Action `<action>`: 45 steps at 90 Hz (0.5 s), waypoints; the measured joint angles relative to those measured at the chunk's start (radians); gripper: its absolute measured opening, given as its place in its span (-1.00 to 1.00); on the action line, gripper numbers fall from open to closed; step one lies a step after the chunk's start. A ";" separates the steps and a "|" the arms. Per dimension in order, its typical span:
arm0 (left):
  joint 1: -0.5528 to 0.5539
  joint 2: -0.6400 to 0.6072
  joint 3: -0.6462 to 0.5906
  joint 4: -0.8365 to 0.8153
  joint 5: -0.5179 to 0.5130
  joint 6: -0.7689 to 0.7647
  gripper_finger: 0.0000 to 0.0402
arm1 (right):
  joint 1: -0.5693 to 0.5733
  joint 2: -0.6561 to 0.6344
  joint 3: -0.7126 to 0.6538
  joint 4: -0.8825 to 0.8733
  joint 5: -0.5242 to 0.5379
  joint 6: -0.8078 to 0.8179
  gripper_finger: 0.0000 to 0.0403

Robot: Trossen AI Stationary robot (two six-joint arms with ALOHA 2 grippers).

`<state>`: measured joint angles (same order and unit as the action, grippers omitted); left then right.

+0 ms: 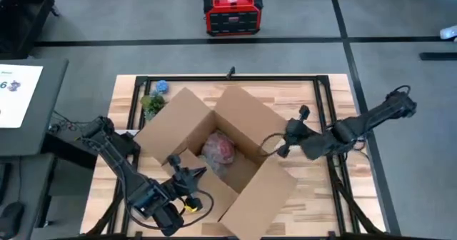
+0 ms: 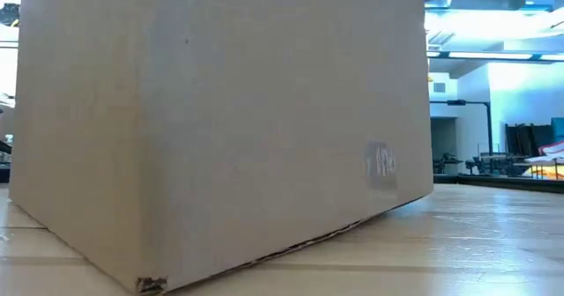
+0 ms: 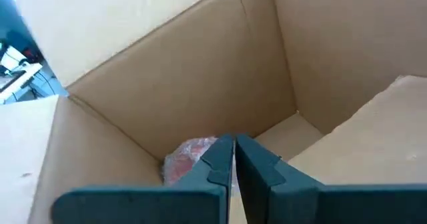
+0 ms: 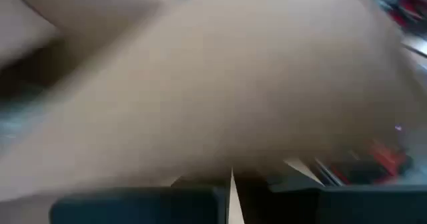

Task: Wrap mug
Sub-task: Close the box

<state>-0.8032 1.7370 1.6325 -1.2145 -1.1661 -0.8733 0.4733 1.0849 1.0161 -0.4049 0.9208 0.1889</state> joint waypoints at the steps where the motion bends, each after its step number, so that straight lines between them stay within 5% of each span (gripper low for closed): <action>1: 0.001 0.000 0.000 -0.001 -0.001 0.002 -1.00 | 0.002 -0.003 0.000 0.015 -0.009 -0.012 -1.00; 22: 0.035 0.000 0.000 -0.184 -0.129 -0.055 -1.00 | -0.010 0.048 0.001 0.012 -0.302 -0.015 -1.00; 37: 0.059 -0.005 -0.002 -0.367 -0.193 -0.169 -1.00 | -0.014 0.142 0.006 0.026 -0.293 -0.001 -1.00; 45: 0.061 -0.036 -0.004 -0.350 -0.185 -0.106 -1.00 | -0.005 0.170 0.015 0.040 -0.286 -0.006 -1.00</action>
<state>-0.7423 1.7015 1.6287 -1.5647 -1.3509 -0.9795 0.4679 1.2552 1.0313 -0.3652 0.6344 0.1829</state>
